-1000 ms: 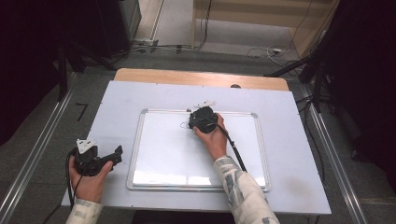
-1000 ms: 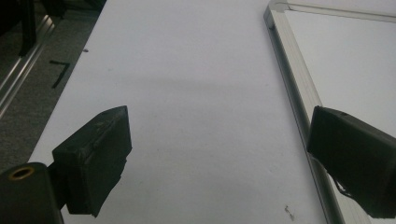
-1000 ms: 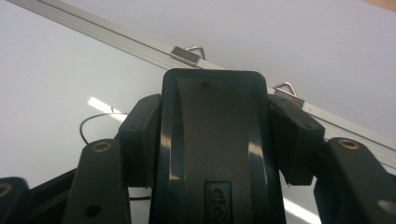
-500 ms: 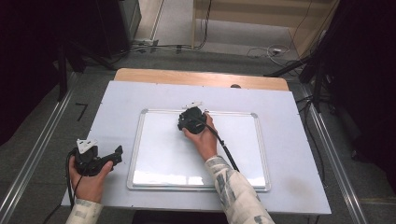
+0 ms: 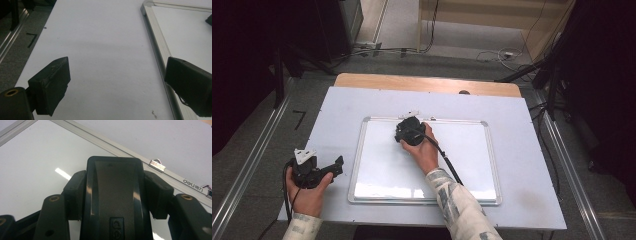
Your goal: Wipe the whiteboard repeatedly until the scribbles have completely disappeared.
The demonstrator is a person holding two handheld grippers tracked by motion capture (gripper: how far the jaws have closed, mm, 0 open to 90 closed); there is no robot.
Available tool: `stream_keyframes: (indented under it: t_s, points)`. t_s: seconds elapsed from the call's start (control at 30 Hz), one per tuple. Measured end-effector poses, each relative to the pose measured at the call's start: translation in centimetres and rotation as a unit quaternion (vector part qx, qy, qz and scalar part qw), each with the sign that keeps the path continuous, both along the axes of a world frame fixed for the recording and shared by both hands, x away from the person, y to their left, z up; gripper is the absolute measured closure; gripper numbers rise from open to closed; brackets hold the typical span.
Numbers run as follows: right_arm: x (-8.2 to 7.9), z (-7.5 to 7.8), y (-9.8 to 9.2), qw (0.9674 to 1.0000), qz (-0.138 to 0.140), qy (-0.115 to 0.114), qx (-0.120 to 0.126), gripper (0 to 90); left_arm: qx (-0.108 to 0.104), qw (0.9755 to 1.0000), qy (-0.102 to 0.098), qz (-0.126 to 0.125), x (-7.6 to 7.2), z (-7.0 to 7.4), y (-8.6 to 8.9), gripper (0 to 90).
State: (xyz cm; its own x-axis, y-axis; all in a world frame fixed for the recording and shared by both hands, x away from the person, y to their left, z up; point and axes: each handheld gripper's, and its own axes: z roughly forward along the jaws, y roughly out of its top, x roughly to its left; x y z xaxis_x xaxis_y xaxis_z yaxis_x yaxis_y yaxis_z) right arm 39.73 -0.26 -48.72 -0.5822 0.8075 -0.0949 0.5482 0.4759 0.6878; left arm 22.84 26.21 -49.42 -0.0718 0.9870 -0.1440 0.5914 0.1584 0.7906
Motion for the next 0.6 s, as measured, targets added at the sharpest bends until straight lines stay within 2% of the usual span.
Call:
stream_keyframes:
  t_s: [0.3,0.6]
  points:
    - [0.2,0.1,-0.4,1.0000,-0.001,0.003,-0.002,39.2,-0.002,1.0000,-0.002,0.001,0.0,0.0,0.1,7.0]
    - [0.9,0.1,-2.9,0.9997,-0.024,0.008,-0.004,39.2,-0.001,1.0000,0.000,0.001,0.0,0.0,0.0,7.1]
